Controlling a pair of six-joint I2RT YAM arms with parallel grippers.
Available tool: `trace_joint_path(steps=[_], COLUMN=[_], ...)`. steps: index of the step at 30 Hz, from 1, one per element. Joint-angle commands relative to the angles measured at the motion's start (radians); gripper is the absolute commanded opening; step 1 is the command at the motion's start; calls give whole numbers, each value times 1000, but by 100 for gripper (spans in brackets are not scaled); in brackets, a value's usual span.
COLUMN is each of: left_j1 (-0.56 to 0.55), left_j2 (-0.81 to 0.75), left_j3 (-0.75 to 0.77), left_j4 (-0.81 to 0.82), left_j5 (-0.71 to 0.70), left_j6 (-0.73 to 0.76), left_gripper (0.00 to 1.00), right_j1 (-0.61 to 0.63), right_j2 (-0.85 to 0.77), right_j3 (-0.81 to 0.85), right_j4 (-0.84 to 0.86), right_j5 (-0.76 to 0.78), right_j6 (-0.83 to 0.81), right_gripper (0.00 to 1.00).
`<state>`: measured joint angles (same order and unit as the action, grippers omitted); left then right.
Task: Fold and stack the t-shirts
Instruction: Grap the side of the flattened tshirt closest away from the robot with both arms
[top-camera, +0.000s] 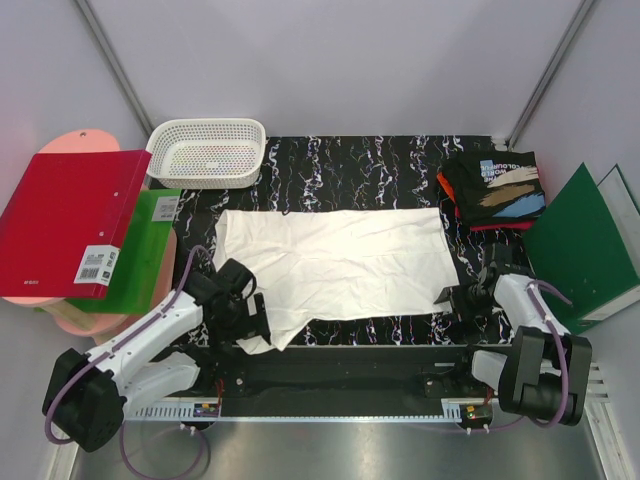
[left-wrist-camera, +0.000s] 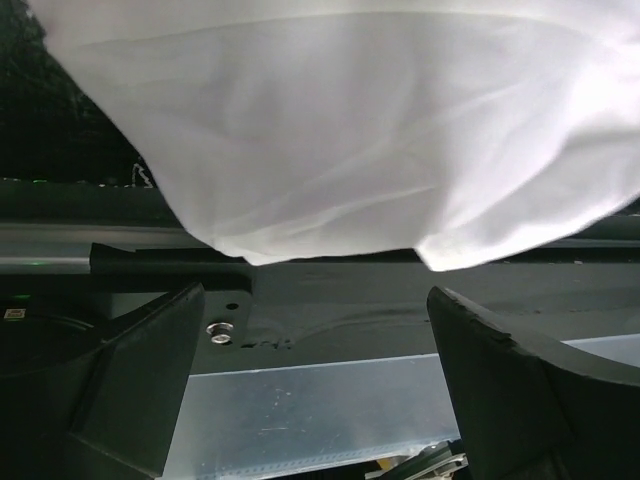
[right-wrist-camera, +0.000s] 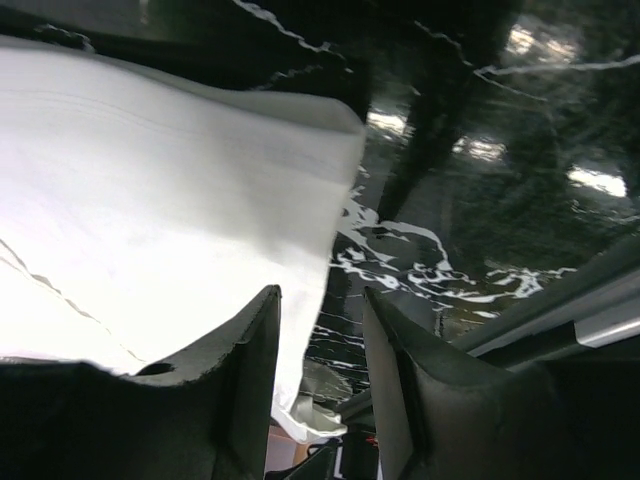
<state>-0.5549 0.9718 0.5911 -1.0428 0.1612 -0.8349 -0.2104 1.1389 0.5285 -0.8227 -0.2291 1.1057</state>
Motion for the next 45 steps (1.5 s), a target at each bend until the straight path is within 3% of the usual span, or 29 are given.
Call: trace_joint_path(steps=[1,6,11,14,15,19,23,31,42,44,45], left_j1=[-8,-10,-14,-26,-33,-50,-53,-50,-16,1,25], left_j2=[22,53,106,163,182,258,197,30,165,226,251], left_j3=[-62,-68,-85,-96,-94,-73,-27,212,415,438,444], left_j4=[33,68,144,226,251,268,212,-95,-79,-60,-54], left_j5=[41,40,54,75,74,44,34,-146,-262,-265,-244], left_j6=[10,11,-10,-29,-32,-23,-30,-50,-55,-27,-14], left_gripper=[97,94,80,55,38,0,0,0,0,0,0], right_j1=[-4,-4,-4,-4,-4,-6,-6,-12,-12,-14,-14], right_j2=[39,97,130,142,147,170,197,252,291,283,280], right_j3=[51,56,73,80,87,105,131,165,228,269,283], right_j4=[59,99,111,115,117,122,122,134,178,192,195], right_j5=[-21,-39,-42,-41,-41,-47,-50,-62,-75,-64,-56], right_j6=[20,14,-3,-10,-13,-30,-55,-93,-119,-135,-144], right_gripper=[46,47,47,47,47,47,47,47,44,19,0])
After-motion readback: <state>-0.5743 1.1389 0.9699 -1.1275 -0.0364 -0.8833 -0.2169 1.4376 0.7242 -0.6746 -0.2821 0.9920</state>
